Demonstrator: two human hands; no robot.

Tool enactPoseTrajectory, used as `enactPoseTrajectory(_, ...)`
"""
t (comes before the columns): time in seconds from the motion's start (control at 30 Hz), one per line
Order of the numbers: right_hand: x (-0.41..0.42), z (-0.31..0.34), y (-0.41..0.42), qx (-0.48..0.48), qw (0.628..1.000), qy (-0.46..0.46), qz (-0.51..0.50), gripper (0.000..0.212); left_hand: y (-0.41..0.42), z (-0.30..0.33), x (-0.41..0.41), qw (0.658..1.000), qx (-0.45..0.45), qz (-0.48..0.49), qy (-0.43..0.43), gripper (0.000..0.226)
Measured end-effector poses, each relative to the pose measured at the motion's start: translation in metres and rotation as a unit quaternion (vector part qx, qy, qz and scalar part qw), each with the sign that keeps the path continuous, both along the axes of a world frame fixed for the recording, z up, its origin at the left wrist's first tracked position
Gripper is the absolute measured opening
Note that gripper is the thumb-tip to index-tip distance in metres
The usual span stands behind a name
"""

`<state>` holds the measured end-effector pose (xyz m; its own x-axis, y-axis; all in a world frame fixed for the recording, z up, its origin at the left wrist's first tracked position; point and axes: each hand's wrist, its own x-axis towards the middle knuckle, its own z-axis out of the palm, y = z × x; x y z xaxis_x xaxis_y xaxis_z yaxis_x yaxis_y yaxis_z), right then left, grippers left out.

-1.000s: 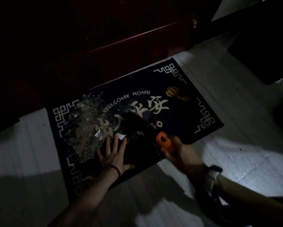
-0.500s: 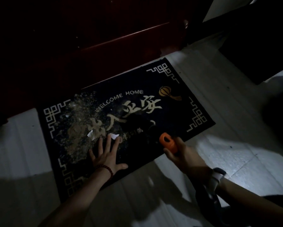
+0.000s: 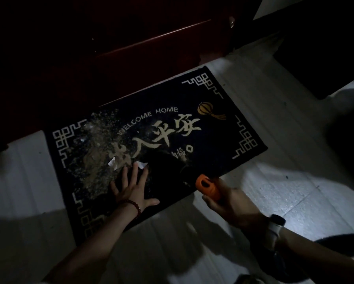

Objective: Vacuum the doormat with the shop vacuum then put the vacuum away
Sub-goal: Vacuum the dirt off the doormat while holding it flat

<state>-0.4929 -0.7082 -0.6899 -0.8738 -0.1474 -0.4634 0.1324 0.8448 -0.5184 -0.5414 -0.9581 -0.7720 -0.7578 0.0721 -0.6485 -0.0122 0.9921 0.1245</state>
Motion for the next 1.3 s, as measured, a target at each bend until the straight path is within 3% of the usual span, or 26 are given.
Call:
enactPoseTrajectory(0.07,-0.006,0.0,0.011,0.018,1.0,0.018,-0.009,0.05,-0.001,-0.001,0.0,1.0,0.005,0.002,-0.001,0.104)
enactPoseTrajectory(0.17,-0.039,-0.001,0.029,0.032,0.986,0.084,-0.138,0.047,-0.001,-0.001,0.0,1.0,0.01,0.0,-0.001,0.104)
enactPoseTrajectory(0.27,-0.048,-0.005,0.033,0.026,0.978,0.075,-0.194,0.044,0.0,0.0,-0.001,1.0,0.008,0.003,-0.008,0.105)
enactPoseTrajectory(0.43,0.008,-0.003,0.009,0.005,0.996,0.012,-0.087,0.043,0.001,0.002,-0.002,1.0,-0.002,0.0,-0.007,0.106)
enactPoseTrajectory(0.63,-0.025,0.0,-0.004,0.119,0.989,0.083,0.003,0.06,0.004,0.004,-0.001,1.0,-0.002,0.001,-0.014,0.105)
enactPoseTrajectory(0.77,-0.059,-0.011,-0.025,0.218,0.962,0.098,0.128,0.061,0.005,0.004,-0.001,1.0,-0.007,0.0,-0.014,0.104)
enactPoseTrajectory(0.87,-0.077,-0.016,-0.02,0.245,0.953,0.098,0.146,0.063,0.003,0.002,-0.001,1.0,-0.007,-0.005,-0.007,0.104)
enactPoseTrajectory(1.0,-0.083,-0.011,0.002,0.211,0.968,0.061,0.121,0.064,0.001,0.001,0.0,1.0,-0.006,-0.004,-0.003,0.104)
enactPoseTrajectory(1.1,-0.06,-0.009,0.014,0.092,0.992,0.003,0.088,0.058,0.002,0.0,-0.001,1.0,-0.005,-0.004,-0.004,0.105)
enactPoseTrajectory(1.2,-0.02,-0.008,0.018,-0.005,0.99,-0.065,0.126,0.053,0.002,0.0,-0.001,1.0,-0.007,-0.007,-0.006,0.106)
enactPoseTrajectory(1.3,-0.02,-0.002,0.03,-0.003,0.993,-0.054,0.102,0.054,0.002,0.0,-0.001,1.0,-0.003,-0.004,-0.011,0.107)
